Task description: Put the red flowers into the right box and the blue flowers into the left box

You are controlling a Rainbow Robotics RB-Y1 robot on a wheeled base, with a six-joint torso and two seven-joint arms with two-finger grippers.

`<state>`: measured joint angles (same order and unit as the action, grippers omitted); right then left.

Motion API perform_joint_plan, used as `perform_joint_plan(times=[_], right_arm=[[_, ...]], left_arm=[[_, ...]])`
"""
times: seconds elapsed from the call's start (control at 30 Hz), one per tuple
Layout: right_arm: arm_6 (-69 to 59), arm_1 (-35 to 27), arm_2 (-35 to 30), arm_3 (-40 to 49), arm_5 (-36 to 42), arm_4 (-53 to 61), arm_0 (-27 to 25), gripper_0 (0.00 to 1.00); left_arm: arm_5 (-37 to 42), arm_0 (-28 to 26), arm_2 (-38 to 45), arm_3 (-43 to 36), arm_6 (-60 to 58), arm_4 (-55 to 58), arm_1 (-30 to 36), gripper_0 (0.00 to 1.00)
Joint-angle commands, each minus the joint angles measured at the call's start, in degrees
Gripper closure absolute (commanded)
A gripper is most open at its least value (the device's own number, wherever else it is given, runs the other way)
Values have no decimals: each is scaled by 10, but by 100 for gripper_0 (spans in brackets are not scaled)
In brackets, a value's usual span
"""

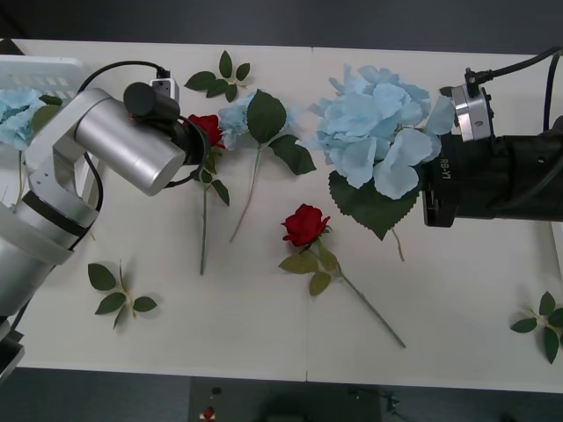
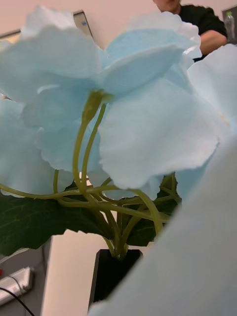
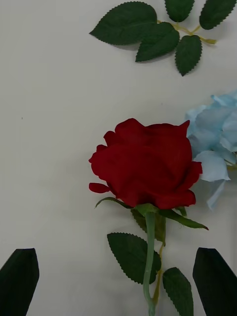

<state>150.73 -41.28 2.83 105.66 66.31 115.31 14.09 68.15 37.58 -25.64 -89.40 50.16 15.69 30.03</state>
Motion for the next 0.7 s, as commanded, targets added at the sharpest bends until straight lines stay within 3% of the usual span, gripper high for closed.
perform_joint_plan(times=[0.03, 0.27, 0.4, 0.63, 0.7], right_arm=[[0, 21, 17, 20, -18, 36, 7, 100], [-45, 31, 66, 9, -89, 39, 20, 100], [-84, 33, 91, -6, -116, 40, 45, 100], [-119, 41, 107, -13, -154, 38, 66, 100], [-121, 45, 109, -14, -164, 37, 69, 100]], left_arm=[[8, -11, 104, -54, 167, 136, 74, 10], [134, -69, 359, -55, 505, 376, 93, 9], [145, -119, 450, -16, 708, 548, 93, 9], [131, -160, 430, 112, 1039, 772, 92, 9], [112, -165, 386, 142, 1048, 841, 91, 9]])
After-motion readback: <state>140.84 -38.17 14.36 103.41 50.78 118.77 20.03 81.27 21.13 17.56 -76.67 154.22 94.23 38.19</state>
